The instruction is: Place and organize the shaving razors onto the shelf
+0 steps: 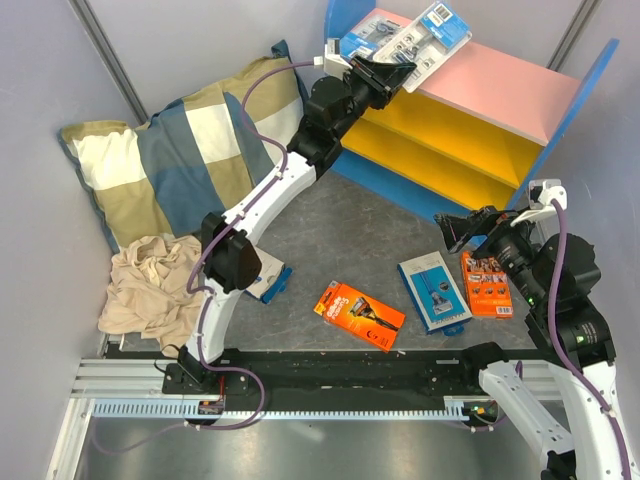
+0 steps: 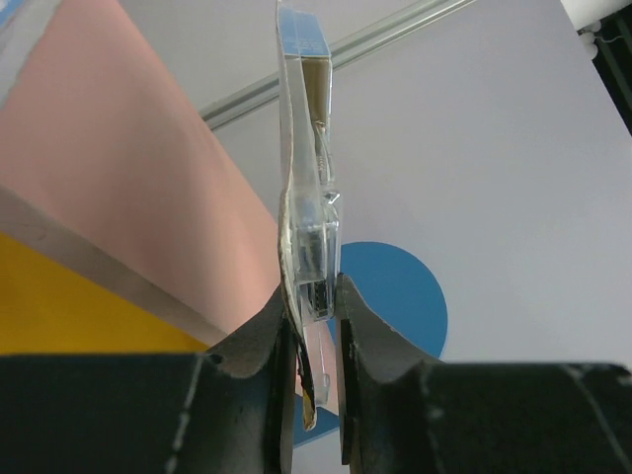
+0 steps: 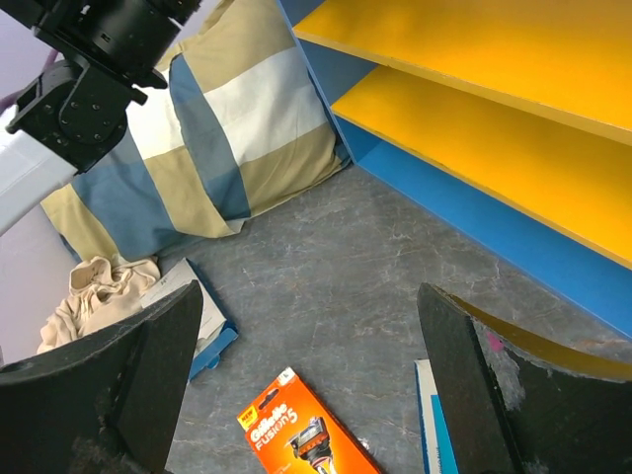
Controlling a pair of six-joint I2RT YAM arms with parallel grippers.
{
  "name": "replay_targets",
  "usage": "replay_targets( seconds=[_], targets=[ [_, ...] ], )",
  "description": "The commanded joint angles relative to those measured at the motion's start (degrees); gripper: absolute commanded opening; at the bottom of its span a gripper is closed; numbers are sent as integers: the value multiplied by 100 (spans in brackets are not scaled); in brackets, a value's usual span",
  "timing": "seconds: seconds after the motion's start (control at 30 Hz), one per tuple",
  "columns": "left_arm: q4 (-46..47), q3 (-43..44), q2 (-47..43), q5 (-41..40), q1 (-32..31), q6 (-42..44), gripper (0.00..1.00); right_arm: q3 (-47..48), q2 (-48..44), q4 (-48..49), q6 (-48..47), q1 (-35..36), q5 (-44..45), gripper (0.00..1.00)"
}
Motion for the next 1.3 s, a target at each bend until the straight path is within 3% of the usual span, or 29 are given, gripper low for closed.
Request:
replay_targets(
  seconds=[0.0,0.27,0.77,1.0,1.27],
  targets=[
    [263,276,75,-166,-46,-474,2,98,-80,-53,-17,-9,125,98],
    [105,136,32,-456,-46,-710,6,36,-106,-88,-17,-9,99,98],
    [-238,-111,-250,-738,-72,-456,28,45,-142,-167,-52,-9,90,98],
    [-413,-163,-416,-589,-72,-140,57,45,-133,-167,-52,-9,81,98],
    [-782,-401,-777,-351,-63,273,70,19,-133,-167,-35,-9,81,98]
  ],
)
